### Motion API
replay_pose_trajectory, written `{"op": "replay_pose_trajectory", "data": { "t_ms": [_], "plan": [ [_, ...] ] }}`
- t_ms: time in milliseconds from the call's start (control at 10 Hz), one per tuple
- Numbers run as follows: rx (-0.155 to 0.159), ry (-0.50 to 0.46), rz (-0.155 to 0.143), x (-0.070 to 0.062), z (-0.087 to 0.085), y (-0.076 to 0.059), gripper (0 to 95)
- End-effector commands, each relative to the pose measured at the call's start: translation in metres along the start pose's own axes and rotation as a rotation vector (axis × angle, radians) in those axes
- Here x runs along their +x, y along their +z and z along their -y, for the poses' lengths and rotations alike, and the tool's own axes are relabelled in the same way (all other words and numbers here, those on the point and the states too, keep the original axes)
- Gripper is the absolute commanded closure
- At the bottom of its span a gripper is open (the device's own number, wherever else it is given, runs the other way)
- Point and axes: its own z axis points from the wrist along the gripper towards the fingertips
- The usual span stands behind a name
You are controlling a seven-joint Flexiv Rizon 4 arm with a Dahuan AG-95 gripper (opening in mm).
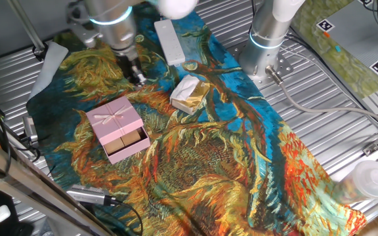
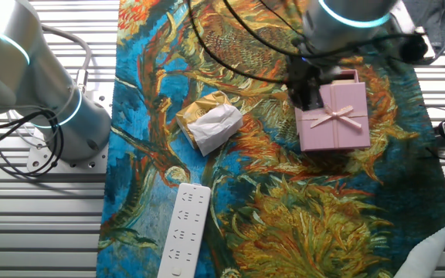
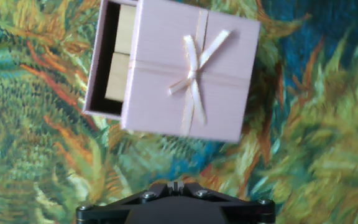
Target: Slide the outer casing onto the gift box
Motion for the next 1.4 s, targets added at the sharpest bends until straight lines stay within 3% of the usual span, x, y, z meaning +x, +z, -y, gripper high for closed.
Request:
{"op": "replay_pose_trajectory", "data": {
  "t_ms": [100,400,700,1000,1400],
  "plan": [
    [-0.017,-0.077,-0.012,-0.023,0.042,-0.007,95.0],
    [-0.026,-0.152,-0.017,-0.042,0.098,-0.012,95.0],
    [-0.027,-0.207,-0.021,-0.061,0.125,-0.013,95.0],
    [-0.031,-0.228,-0.022,-0.076,0.136,-0.006,95.0],
    [-0.030,-0.222,-0.021,-0.086,0.127,0.002,95.0]
  ]
}}
